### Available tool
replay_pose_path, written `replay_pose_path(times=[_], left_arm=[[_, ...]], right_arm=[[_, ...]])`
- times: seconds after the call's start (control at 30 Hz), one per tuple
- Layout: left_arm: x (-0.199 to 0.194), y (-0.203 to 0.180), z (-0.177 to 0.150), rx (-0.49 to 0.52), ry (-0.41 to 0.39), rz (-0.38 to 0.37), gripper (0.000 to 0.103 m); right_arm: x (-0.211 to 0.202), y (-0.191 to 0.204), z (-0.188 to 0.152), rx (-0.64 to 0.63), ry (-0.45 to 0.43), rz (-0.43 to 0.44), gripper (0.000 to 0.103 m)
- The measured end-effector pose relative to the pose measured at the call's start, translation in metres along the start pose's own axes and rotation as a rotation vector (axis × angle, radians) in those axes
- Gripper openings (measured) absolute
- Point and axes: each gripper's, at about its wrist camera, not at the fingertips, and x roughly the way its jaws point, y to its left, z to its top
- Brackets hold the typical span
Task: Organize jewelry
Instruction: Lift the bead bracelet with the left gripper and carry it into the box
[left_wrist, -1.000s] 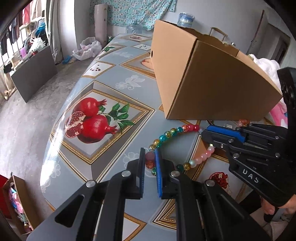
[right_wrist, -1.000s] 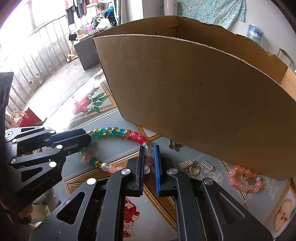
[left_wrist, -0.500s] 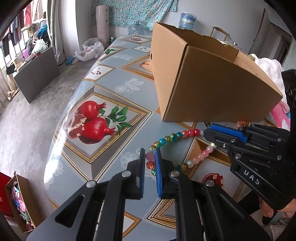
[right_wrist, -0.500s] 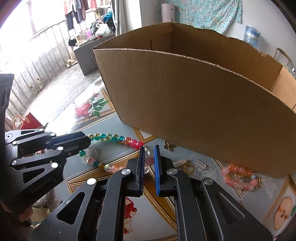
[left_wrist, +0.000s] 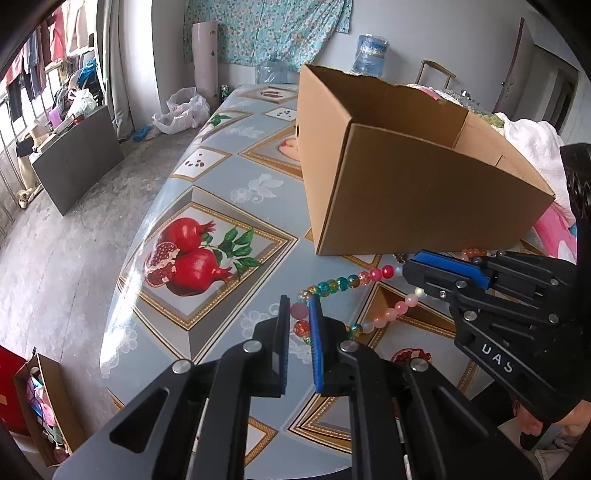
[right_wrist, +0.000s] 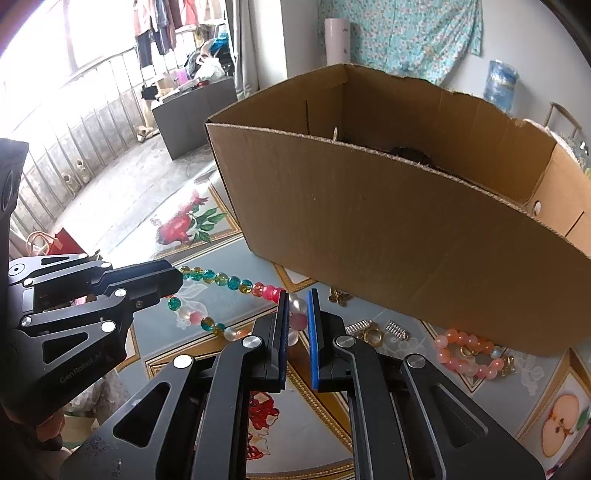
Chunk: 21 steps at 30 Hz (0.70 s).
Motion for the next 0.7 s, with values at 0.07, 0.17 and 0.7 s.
replay_pose_path(times=[0.07, 0.17, 0.7], left_arm=[[-0.003, -0.001, 0.000, 0.003, -0.009, -0.001, 0.010], [-0.008, -0.002, -0.001, 0.007, -0.026, -0.007, 0.010], [-0.049, -0.007, 0.000, 0.046, -0.138, -0.038, 0.010]], right_arm=[[-0.003, -0.001, -0.001, 0.000, -0.009, -0.001, 0.008], [-0.009, 0.001, -0.004, 0.000, -0.020, -0.007, 0.008], [-0.039, 0.011, -0.009, -0.007, -0.123, -0.020, 0.008]])
